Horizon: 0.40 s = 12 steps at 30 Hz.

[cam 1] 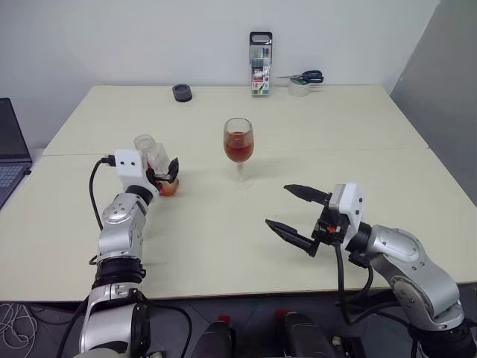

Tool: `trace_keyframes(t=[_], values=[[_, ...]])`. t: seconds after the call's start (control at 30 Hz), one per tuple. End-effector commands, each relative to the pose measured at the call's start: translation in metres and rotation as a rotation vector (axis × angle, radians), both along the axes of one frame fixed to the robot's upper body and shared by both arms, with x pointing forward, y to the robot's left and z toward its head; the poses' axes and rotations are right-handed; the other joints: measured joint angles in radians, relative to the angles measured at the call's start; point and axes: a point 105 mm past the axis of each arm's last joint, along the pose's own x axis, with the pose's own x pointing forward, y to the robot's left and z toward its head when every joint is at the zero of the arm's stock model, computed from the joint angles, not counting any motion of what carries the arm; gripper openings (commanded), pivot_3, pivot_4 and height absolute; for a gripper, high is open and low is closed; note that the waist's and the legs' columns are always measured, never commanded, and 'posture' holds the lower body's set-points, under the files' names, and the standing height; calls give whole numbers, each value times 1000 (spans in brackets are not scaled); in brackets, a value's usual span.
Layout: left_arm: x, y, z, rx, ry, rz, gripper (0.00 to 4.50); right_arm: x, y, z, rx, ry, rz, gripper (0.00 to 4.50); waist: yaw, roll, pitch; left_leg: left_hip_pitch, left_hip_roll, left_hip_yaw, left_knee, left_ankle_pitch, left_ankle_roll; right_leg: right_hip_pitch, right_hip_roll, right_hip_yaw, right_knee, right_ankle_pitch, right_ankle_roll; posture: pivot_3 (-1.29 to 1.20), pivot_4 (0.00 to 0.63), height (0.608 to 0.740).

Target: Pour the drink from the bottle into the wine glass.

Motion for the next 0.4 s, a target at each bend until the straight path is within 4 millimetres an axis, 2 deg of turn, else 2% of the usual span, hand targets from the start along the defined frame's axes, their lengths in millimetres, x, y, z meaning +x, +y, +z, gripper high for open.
trace_keyframes(t=[0.03, 0.23, 0.4], values=[[-8, 0, 5, 33, -18, 11, 4454, 5, -5, -2, 29, 17, -103, 4500, 0, 0, 0, 0, 0, 0, 0, 0, 0, 0, 0, 0, 0, 0, 0, 0, 150, 740], [-41, 5, -17, 25, 69, 40, 4454, 26, -36, -43, -94, 47, -465, 4500, 0, 0, 0, 0, 0, -1, -1, 0, 0, 0, 0, 1, 0, 0, 0, 0, 150, 740], [-66, 1, -26, 26, 119, 64, 4454, 42, -56, -57, -58, 82, -741, 4500, 0, 0, 0, 0, 1, -1, -2, 0, -1, 0, 0, 3, -1, 0, 0, 0, 150, 740]])
